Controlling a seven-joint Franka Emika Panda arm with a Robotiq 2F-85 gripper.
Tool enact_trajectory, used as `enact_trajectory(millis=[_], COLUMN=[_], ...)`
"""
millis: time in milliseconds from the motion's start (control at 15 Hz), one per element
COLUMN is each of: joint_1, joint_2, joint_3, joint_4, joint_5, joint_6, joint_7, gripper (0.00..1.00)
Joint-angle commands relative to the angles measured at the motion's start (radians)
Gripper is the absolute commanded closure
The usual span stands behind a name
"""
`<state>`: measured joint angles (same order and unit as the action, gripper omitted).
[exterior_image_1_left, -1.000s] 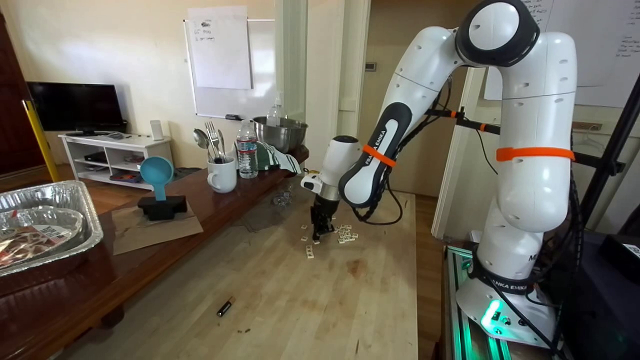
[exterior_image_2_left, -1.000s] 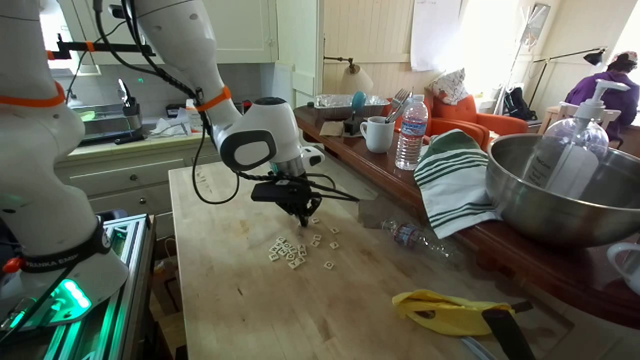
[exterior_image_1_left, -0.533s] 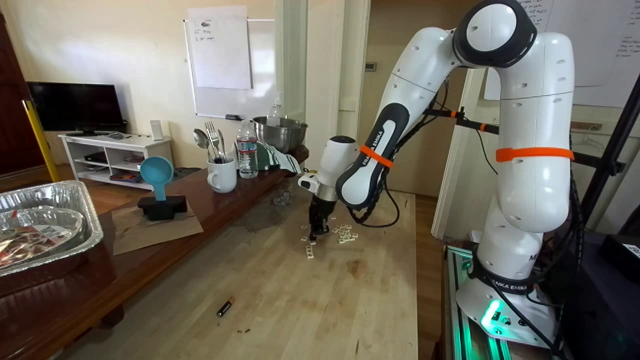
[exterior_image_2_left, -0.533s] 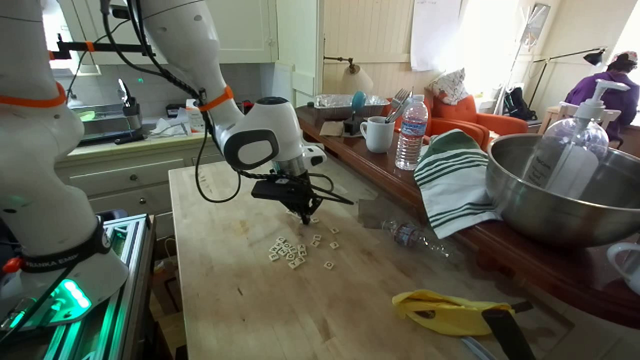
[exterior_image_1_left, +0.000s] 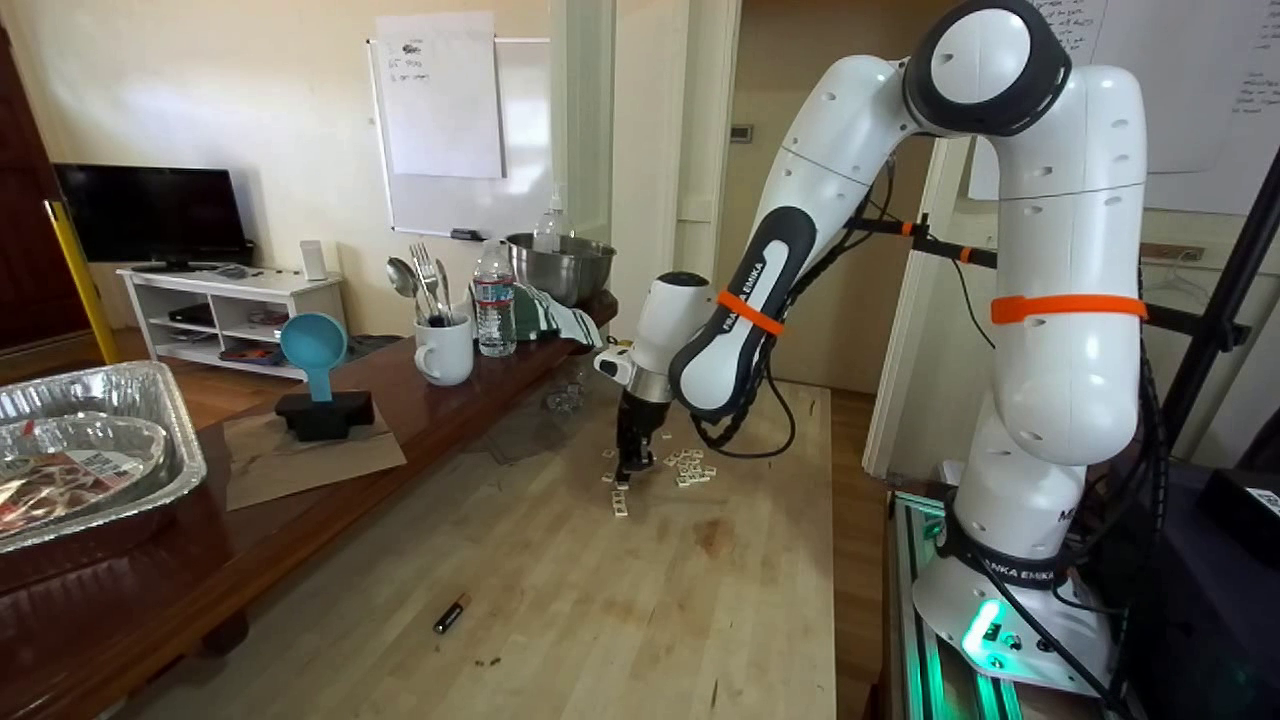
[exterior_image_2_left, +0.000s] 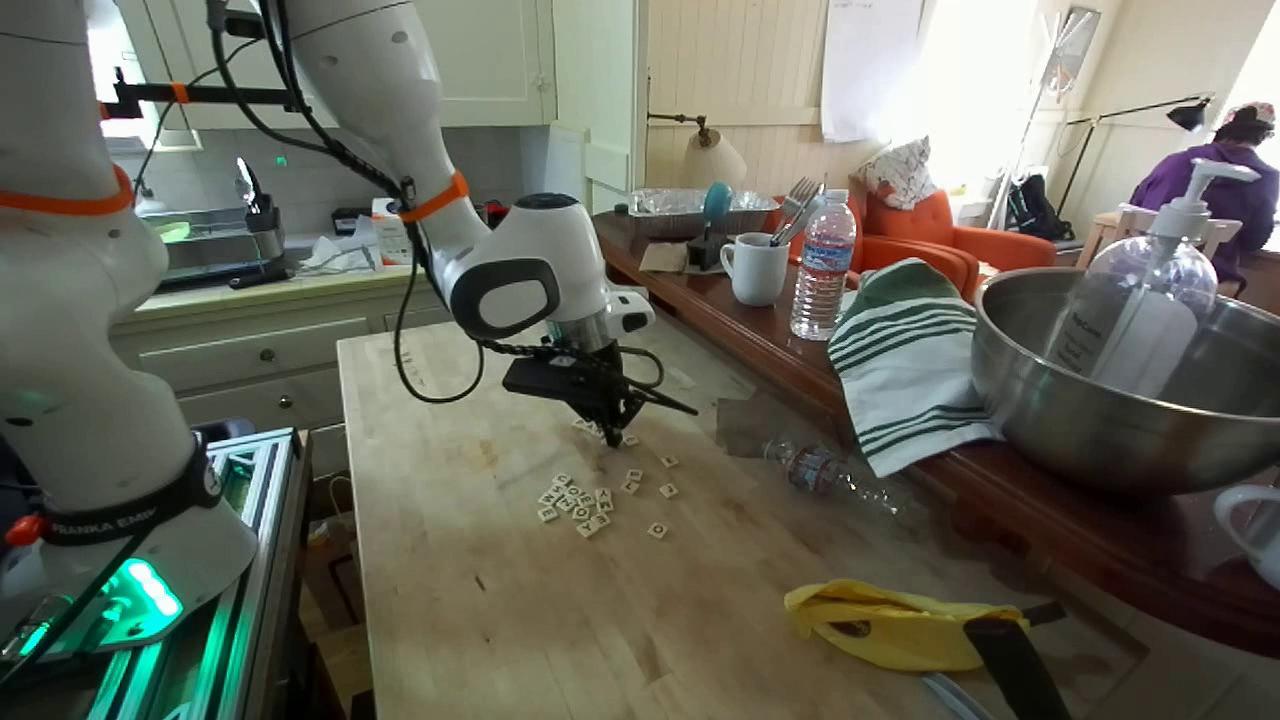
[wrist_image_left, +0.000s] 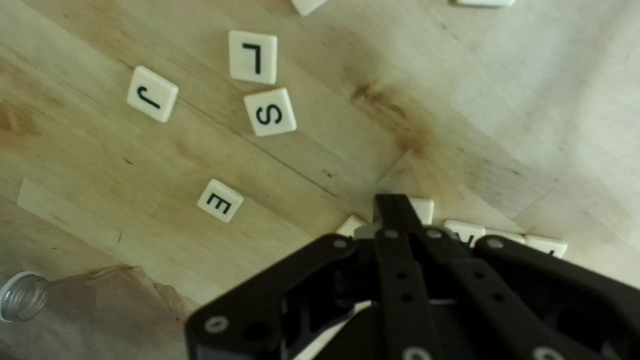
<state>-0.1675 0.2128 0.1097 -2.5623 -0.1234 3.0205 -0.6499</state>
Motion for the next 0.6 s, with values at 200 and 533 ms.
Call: enact_trajectory(millis=[200, 533], joint_1=[0.004, -0.001], joint_2=[0.047, 0.048], joint_3=[0.02, 0.03], joint_4=[0.02, 0.022], joint_5=[0.014, 0.02], joint_6=[-0.018, -0.024], joint_7=[0.04, 0.05], gripper=[1.0, 1.0])
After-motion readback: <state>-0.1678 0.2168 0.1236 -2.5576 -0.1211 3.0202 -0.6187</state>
